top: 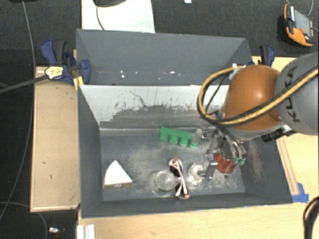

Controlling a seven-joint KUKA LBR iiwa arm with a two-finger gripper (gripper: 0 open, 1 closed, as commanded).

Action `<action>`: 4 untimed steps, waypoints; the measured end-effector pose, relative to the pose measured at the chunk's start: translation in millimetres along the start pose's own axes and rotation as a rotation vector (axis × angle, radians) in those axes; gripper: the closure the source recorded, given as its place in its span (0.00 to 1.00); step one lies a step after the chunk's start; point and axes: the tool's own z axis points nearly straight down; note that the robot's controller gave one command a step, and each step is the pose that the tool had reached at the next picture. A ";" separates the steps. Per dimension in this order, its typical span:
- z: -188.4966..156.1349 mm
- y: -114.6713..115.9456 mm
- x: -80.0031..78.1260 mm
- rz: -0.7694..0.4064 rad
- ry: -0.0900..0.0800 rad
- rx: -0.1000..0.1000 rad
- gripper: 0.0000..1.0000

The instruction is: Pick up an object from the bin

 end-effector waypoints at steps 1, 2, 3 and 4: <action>0.0 0.0 0.0 0.000 0.000 0.000 0.00; 0.1 -0.4 -0.5 -0.012 -0.001 0.000 0.00; -3.6 -14.7 11.0 -0.227 -0.001 0.000 0.00; -1.1 -17.2 11.9 -0.205 -0.002 -0.001 0.00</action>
Offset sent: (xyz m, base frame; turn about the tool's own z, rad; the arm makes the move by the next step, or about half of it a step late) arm 0.0176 -0.0283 -0.0065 -0.6176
